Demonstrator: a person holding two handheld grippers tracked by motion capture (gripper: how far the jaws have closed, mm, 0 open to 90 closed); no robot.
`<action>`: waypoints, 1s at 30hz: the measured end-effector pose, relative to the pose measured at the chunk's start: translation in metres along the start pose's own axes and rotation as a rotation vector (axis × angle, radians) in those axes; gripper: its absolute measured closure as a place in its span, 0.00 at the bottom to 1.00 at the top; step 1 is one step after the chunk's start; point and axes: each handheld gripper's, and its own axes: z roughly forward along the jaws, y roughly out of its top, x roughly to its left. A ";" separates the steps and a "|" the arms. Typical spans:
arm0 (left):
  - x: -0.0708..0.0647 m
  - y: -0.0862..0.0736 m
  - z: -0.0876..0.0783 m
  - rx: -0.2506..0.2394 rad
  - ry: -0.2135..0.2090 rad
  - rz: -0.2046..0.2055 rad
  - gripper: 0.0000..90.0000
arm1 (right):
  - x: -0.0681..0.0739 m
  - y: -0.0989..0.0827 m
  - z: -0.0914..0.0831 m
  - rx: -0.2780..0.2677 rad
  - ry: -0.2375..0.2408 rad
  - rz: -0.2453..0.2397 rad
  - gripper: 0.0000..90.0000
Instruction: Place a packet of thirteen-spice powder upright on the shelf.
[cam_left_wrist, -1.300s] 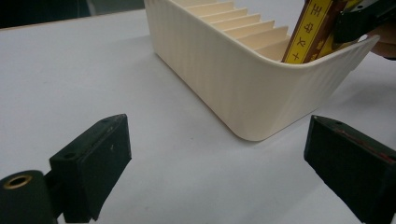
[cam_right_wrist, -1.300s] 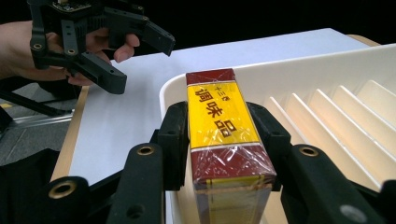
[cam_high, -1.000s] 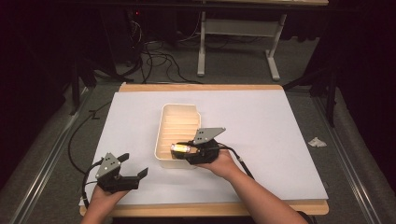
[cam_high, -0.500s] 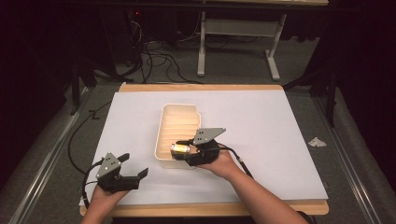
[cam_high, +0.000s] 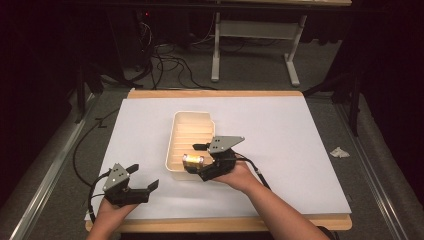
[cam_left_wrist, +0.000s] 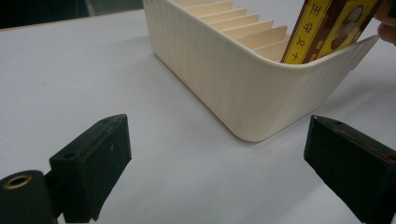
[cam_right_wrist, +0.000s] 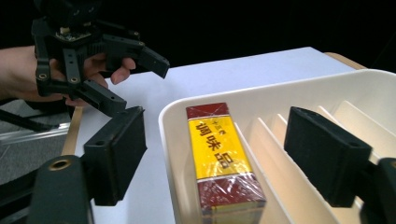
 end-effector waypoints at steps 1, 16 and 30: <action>0.000 0.000 0.000 -0.002 0.000 -0.003 0.09 | -0.001 0.001 -0.002 -0.002 -0.004 0.005 0.21; -0.002 0.000 0.005 0.005 -0.010 0.002 0.09 | -0.020 -0.014 -0.055 -0.025 -0.143 0.048 0.09; -0.004 0.000 0.014 0.007 -0.018 -0.003 0.09 | -0.039 -0.047 -0.122 -0.037 -0.334 0.116 0.09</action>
